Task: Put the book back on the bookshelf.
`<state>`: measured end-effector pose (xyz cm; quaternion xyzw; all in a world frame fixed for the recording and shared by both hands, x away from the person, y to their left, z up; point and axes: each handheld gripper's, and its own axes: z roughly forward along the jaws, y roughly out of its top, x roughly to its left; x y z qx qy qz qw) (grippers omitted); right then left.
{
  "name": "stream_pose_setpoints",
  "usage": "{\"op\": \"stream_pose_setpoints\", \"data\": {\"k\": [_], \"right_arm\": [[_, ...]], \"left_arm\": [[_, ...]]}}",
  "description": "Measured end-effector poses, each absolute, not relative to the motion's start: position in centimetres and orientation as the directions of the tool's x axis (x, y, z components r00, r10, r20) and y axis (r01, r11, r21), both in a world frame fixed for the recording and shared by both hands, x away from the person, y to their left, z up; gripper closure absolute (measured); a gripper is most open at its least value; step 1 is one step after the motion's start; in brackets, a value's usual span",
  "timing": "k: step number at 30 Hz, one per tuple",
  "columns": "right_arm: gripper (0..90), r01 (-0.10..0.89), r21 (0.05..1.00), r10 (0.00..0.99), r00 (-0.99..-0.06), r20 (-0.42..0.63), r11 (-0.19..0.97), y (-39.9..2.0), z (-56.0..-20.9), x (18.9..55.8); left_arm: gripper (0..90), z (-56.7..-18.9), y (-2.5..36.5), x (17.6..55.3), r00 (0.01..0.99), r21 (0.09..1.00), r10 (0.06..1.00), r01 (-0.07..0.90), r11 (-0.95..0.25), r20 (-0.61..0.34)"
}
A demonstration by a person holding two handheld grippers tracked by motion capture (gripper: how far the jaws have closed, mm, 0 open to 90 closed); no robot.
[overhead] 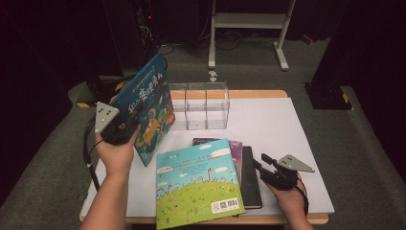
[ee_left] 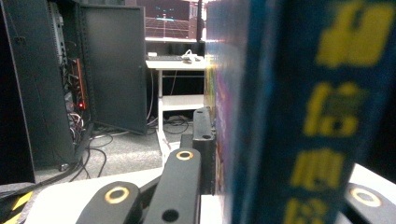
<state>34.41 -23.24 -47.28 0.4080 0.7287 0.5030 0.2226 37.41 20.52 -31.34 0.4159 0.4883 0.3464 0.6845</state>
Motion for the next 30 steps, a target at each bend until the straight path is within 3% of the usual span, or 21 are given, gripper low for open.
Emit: {"op": "stream_pose_setpoints", "data": {"k": [18,30], "right_arm": [[53.4,0.361,0.922,0.815,-0.571,0.101,0.138,-23.9,-47.0,34.3],[53.5,0.36,0.924,0.809,-0.577,0.114,0.127,-24.0,-46.9,34.2]], "left_arm": [[83.1,-32.6,17.2,44.8,0.208,0.91,0.897,-0.062,0.409,-0.389],[83.1,-33.8,16.0,47.3,0.164,0.926,0.921,-0.08,0.369,-0.353]]}}
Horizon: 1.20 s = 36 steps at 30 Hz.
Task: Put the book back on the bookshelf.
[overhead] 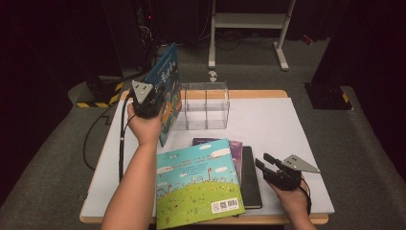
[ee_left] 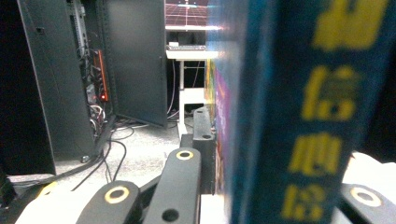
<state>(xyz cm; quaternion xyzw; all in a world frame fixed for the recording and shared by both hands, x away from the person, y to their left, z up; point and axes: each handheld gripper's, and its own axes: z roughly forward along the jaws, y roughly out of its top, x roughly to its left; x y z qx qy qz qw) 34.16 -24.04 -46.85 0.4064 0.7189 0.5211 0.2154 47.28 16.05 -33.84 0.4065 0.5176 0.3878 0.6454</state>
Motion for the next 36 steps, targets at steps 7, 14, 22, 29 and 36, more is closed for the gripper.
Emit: {"op": "stream_pose_setpoints", "data": {"k": [7,14,22,29,36], "right_arm": [[53.6,0.362,0.924,0.806,-0.58,0.118,0.125,-24.0,-46.9,34.2],[53.6,0.362,0.924,0.804,-0.582,0.12,0.125,-24.0,-46.9,34.2],[53.6,0.363,0.923,0.802,-0.586,0.118,0.129,-23.9,-47.0,34.2],[53.6,0.364,0.921,0.8,-0.59,0.114,0.138,-23.7,-47.1,34.1],[53.4,0.367,0.918,0.798,-0.593,0.107,0.149,-23.5,-47.2,34.2]], "left_arm": [[83.1,-34.6,15.6,48.2,0.158,0.925,0.92,-0.076,0.372,-0.358],[83.1,-34.8,15.6,48.6,0.15,0.925,0.923,-0.09,0.37,-0.354],[82.9,-35.8,15.6,48.3,0.138,0.926,0.927,-0.101,0.365,-0.35],[82.4,-36.5,15.8,47.1,0.141,0.932,0.931,-0.09,0.35,-0.336],[81.5,-36.9,15.8,46.3,0.135,0.932,0.929,-0.075,0.355,-0.344]]}}
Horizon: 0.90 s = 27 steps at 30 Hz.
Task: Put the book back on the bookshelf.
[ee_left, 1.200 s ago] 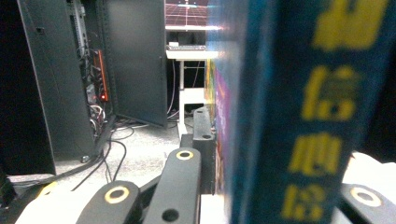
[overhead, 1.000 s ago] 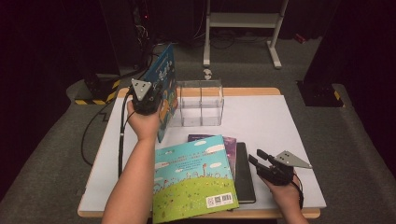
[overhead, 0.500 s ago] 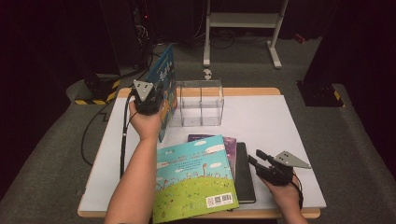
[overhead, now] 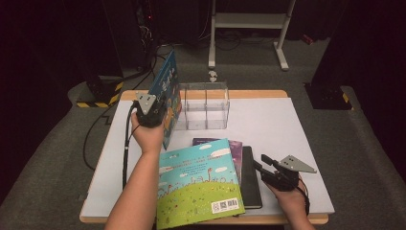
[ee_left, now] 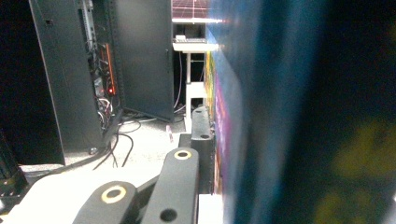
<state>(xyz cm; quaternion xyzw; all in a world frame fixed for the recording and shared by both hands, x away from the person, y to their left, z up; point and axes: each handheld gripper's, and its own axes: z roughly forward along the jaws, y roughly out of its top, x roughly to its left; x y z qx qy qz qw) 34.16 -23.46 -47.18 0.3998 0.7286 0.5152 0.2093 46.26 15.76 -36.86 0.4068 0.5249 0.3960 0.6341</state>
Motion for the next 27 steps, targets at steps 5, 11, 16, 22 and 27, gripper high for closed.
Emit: {"op": "stream_pose_setpoints", "data": {"k": [5,11,16,22,27], "right_arm": [[53.4,0.368,0.917,0.798,-0.593,0.106,0.152,-23.38,-47.24,34.13],[53.3,0.371,0.916,0.798,-0.593,0.109,0.151,-23.38,-47.25,34.15],[53.0,0.372,0.916,0.797,-0.594,0.11,0.151,-23.36,-47.29,34.17],[52.8,0.37,0.916,0.797,-0.595,0.106,0.154,-23.25,-47.29,34.12],[52.8,0.369,0.917,0.795,-0.597,0.108,0.153,-23.19,-47.27,34.1]], "left_arm": [[81.0,-36.75,15.88,46.23,0.137,0.933,0.929,-0.061,0.355,-0.345],[80.3,-36.63,16.26,46.18,0.133,0.928,0.923,-0.048,0.369,-0.36],[79.8,-36.6,16.48,45.92,0.133,0.932,0.926,-0.036,0.36,-0.352],[80.1,-36.53,16.43,45.88,0.122,0.93,0.925,-0.034,0.366,-0.359],[81.4,-36.54,16.17,46.18,0.103,0.929,0.927,-0.049,0.366,-0.36]]}}
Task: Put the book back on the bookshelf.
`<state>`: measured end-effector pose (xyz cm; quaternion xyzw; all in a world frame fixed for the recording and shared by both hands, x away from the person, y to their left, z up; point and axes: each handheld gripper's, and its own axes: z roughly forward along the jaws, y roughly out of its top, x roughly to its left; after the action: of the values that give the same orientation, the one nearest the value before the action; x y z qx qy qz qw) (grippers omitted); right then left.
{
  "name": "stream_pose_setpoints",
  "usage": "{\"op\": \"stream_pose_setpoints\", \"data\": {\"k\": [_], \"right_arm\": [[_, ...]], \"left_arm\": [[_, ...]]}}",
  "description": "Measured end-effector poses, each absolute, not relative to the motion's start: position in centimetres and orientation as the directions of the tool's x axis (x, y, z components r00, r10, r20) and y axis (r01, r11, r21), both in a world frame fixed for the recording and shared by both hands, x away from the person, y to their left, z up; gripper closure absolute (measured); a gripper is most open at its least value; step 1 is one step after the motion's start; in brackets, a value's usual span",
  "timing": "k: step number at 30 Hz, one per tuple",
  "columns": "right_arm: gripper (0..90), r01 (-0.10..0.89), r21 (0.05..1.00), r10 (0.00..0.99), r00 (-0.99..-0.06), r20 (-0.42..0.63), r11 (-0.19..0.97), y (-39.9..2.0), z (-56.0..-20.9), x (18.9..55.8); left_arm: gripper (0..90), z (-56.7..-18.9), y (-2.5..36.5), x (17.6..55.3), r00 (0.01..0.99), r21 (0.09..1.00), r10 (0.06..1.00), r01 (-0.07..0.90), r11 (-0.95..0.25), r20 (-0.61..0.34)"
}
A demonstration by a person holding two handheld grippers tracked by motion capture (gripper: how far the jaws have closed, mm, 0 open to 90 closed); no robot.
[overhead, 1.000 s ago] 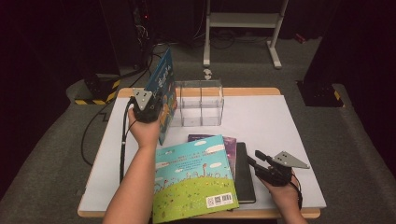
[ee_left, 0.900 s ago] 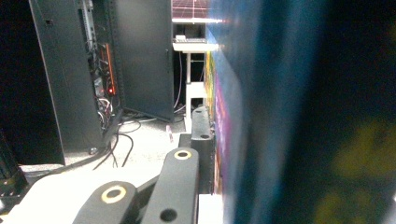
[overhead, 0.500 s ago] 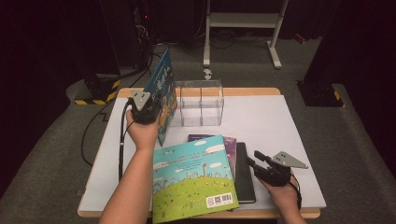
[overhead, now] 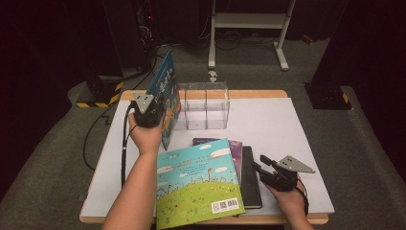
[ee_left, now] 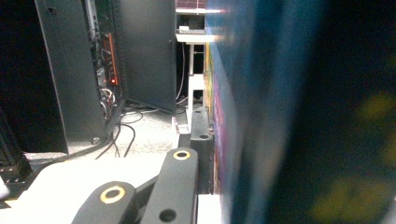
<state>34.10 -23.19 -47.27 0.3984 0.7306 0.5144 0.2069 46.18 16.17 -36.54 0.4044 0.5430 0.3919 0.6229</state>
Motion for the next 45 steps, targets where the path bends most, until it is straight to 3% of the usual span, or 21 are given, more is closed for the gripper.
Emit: {"op": "stream_pose_setpoints", "data": {"k": [20,45], "right_arm": [[53.0,0.367,0.918,0.793,-0.6,0.112,0.148,-23.3,-47.1,34.1],[53.0,0.368,0.918,0.79,-0.602,0.113,0.149,-23.2,-47.2,34.1]], "left_arm": [[82.0,-36.5,15.0,47.5,0.084,0.945,0.945,-0.06,0.322,-0.316],[79.3,-36.6,16.0,47.7,-0.007,0.954,0.956,-0.077,0.291,-0.292]]}}
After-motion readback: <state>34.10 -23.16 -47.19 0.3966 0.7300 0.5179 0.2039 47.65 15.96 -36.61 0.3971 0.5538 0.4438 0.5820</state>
